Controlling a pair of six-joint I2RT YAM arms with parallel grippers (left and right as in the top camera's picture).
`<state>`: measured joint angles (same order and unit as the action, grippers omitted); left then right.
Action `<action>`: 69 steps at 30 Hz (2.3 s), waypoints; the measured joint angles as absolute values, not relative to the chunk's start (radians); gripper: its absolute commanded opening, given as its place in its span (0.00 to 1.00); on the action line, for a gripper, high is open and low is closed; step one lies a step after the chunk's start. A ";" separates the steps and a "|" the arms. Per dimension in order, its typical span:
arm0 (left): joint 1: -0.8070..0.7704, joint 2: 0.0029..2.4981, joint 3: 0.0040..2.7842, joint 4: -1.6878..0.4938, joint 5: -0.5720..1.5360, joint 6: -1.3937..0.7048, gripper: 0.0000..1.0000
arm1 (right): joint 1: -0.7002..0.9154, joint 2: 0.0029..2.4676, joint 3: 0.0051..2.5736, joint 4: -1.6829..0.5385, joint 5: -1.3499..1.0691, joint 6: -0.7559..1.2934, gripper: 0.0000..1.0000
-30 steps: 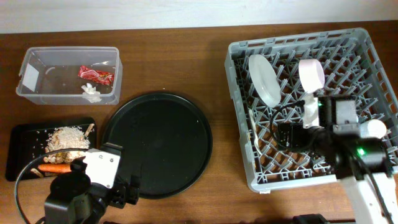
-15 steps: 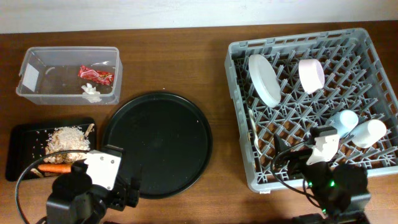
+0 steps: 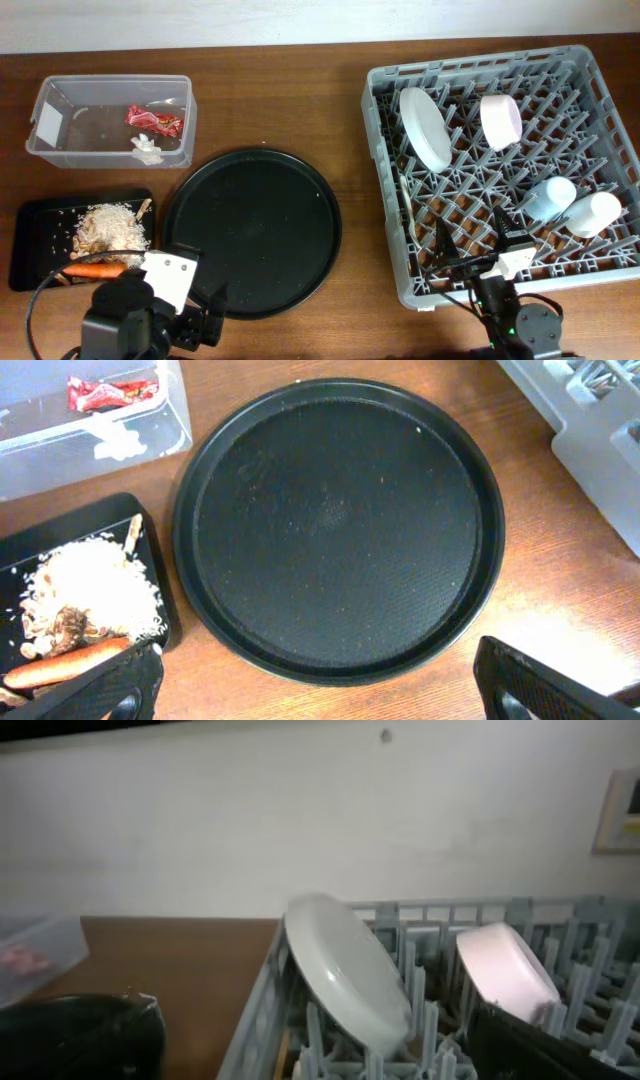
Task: Sort waste into correct bins and load items into the dishwasher rack
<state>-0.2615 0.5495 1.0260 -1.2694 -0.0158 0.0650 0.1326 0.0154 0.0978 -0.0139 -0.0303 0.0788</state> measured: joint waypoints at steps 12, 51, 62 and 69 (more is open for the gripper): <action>-0.262 0.550 1.026 -1.270 -0.016 0.065 0.99 | 0.081 0.014 0.010 -0.075 0.000 0.024 0.99; -0.113 0.421 0.770 -0.853 0.000 0.065 0.99 | 0.081 0.013 0.010 -0.075 0.000 0.014 0.99; -0.065 0.154 0.306 -0.330 0.030 0.033 0.99 | 0.081 0.013 0.010 -0.075 0.000 0.014 0.99; -0.065 0.052 0.062 0.036 0.025 0.029 0.99 | 0.081 0.013 0.011 -0.075 0.000 0.015 0.99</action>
<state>-0.0650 0.0521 0.0624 0.0364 0.0250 0.0292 0.0811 0.0128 0.0109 -0.0746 -0.0002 0.0147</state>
